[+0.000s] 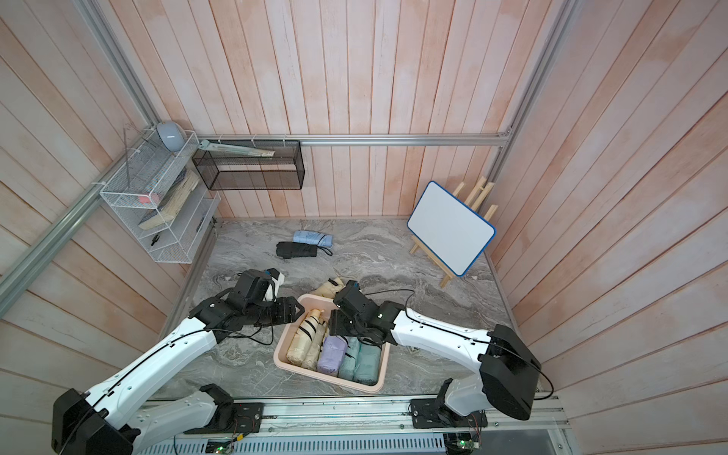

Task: Put the umbrella into the storage box
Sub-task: Place the umbrella in the storage box.

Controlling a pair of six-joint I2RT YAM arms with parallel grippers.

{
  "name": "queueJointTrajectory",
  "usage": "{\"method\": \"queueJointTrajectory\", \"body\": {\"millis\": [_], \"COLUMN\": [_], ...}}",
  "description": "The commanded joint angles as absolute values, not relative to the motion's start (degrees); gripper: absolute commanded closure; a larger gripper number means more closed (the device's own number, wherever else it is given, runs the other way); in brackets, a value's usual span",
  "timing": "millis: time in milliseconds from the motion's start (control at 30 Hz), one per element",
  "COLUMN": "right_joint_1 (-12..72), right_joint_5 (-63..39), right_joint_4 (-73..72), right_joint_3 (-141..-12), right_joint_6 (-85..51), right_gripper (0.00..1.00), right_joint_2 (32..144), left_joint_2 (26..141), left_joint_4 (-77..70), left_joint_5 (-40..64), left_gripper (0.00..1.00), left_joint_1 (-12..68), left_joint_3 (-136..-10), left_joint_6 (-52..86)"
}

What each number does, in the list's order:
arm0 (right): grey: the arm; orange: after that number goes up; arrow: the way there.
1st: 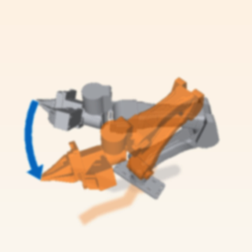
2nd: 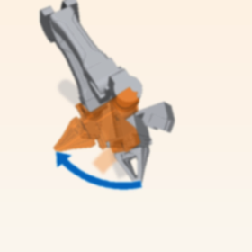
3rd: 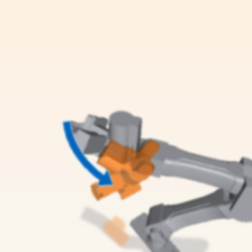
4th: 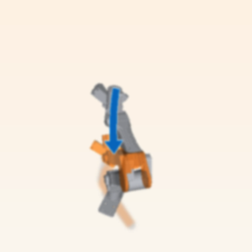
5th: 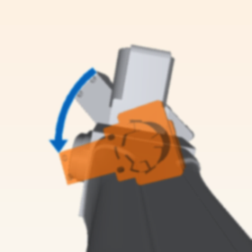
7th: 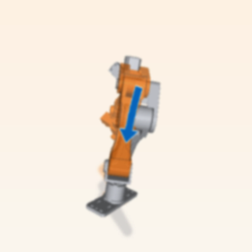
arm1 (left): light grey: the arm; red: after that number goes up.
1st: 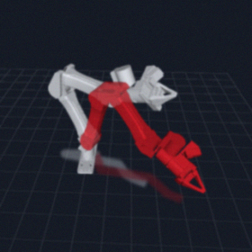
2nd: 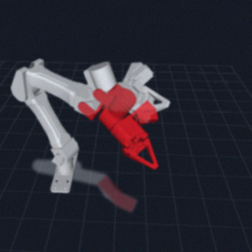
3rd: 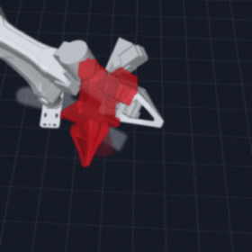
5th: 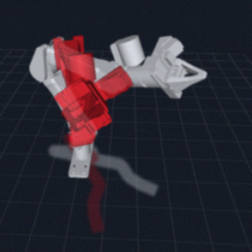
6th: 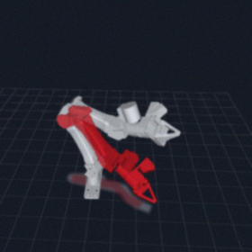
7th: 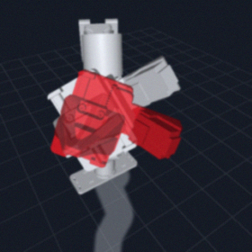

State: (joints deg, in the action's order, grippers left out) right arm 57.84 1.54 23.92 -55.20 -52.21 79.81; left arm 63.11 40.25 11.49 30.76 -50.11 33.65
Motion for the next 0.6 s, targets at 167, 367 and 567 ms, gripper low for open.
{"method": "queueJointTrajectory", "body": {"millis": [167,367,567], "right_joint_1": [61.0,63.9,64.1], "right_joint_5": [5.8,3.8,0.6], "right_joint_4": [34.6,33.4,28.0], "right_joint_3": [-57.0,-54.0,-51.8], "right_joint_6": [-52.2,-54.4,-54.8], "right_gripper": [0.5,0.52,0.49], "right_joint_2": [76.2,78.7,81.8], "left_joint_2": [63.8,63.8,64.1], "left_joint_4": [39.5,39.9,40.4], "left_joint_5": [10.4,10.8,11.0], "left_gripper": [0.29,0.29,0.29], "left_joint_1": [30.3,30.3,30.3], "left_joint_3": [-51.5,-51.8,-52.1], "left_joint_6": [32.7,32.6,32.5]}}
